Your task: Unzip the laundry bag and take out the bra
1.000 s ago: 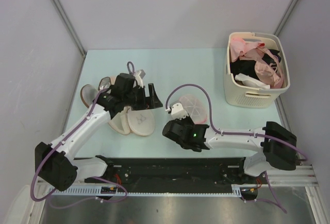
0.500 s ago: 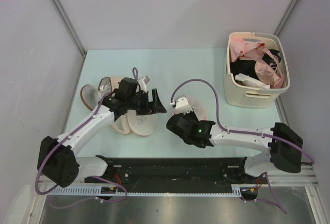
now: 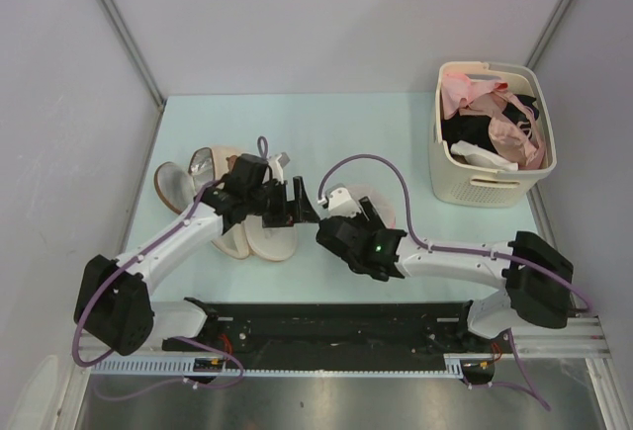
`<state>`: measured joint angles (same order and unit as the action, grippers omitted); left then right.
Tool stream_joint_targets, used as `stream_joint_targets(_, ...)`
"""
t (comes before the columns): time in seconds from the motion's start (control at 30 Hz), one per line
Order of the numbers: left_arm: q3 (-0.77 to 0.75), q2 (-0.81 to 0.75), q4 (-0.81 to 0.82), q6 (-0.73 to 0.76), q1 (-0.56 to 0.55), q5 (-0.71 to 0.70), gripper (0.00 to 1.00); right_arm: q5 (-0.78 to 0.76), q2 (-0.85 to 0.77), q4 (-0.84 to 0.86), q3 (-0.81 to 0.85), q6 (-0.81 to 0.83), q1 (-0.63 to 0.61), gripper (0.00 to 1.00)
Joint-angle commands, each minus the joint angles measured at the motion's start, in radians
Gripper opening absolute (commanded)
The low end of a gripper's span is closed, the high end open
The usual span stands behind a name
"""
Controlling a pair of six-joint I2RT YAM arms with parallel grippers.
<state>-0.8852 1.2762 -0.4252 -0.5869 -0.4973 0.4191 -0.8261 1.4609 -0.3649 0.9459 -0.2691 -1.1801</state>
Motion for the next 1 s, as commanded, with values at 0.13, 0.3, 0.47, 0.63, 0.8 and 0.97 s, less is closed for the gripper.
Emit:
stream_joint_targets(0.13, 0.009, -0.029, 0.028, -0.004, -0.004, 0.04, 0.91, -0.022, 0.041, 0.037, 0.028, 0.004, 0.086, 0.76)
stream_joint_targets(0.3, 0.018, -0.029, 0.046, -0.013, -0.004, 0.05, 0.91, -0.051, 0.012, 0.029, 0.027, 0.007, 0.091, 0.57)
stream_joint_targets(0.47, 0.034, -0.021, 0.069, -0.027, -0.006, 0.067, 0.91, -0.097, -0.065, 0.029, 0.021, 0.005, 0.085, 0.21)
stream_joint_targets(0.63, 0.034, -0.003, 0.109, -0.053, -0.043, 0.076, 0.91, -0.108, -0.1, 0.023, 0.008, 0.004, 0.115, 0.0)
stream_joint_targets(0.8, -0.014, 0.054, 0.131, -0.074, -0.112, 0.069, 0.9, -0.088, -0.135, 0.02, -0.001, 0.007, 0.137, 0.0)
stream_joint_targets(0.97, -0.108, 0.12, 0.14, -0.106, -0.162, 0.023, 0.91, -0.071, -0.188, 0.0, -0.022, -0.021, 0.203, 0.0)
